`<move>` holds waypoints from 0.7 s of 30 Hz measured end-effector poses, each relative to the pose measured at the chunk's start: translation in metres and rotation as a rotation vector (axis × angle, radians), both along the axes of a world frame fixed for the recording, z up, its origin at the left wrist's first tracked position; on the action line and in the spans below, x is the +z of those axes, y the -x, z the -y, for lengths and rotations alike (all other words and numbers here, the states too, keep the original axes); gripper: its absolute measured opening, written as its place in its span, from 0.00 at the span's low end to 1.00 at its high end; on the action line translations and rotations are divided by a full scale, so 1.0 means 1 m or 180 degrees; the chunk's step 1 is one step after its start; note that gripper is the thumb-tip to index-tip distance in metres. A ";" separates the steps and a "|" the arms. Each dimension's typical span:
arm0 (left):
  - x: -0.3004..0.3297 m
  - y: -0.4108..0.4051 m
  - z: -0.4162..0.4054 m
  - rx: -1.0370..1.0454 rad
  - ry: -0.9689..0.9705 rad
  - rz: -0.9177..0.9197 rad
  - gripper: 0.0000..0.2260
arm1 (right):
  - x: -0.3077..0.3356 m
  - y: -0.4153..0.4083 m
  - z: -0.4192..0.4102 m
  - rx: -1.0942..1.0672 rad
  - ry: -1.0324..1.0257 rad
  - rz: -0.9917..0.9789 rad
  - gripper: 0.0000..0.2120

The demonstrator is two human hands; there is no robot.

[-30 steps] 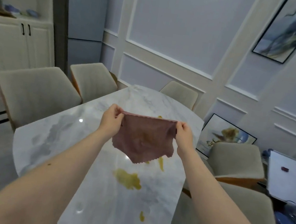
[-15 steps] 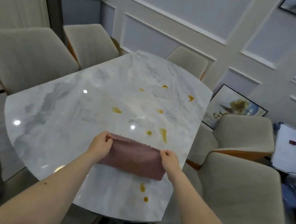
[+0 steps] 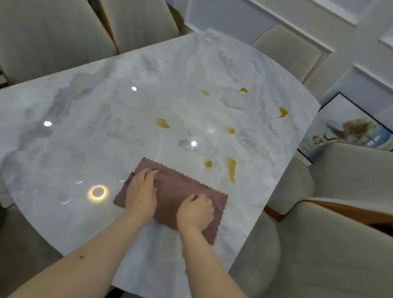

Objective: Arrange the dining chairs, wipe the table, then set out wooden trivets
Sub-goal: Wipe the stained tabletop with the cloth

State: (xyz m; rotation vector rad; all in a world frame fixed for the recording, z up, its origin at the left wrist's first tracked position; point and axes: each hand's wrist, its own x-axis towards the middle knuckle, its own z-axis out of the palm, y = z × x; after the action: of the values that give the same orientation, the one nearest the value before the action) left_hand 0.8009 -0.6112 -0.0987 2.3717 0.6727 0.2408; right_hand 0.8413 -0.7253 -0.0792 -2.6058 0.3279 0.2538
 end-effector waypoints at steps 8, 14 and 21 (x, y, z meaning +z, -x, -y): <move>-0.026 -0.009 -0.013 0.0020 -0.0397 0.0247 0.20 | -0.027 -0.019 -0.052 -0.0456 -0.0046 -0.0344 0.35; -0.045 -0.018 -0.054 0.0125 -0.0959 -0.0001 0.21 | -0.045 -0.058 -0.068 -0.0110 0.0511 -0.0233 0.46; -0.059 -0.022 -0.072 0.0008 -0.1068 -0.0432 0.26 | -0.069 -0.042 -0.047 0.1372 0.1042 0.0501 0.47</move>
State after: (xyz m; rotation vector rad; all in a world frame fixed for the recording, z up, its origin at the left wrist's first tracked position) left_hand 0.8232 -0.5392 -0.1579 2.7275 0.7469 0.2082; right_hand 0.8837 -0.6783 -0.1478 -2.9770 -0.2764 0.1463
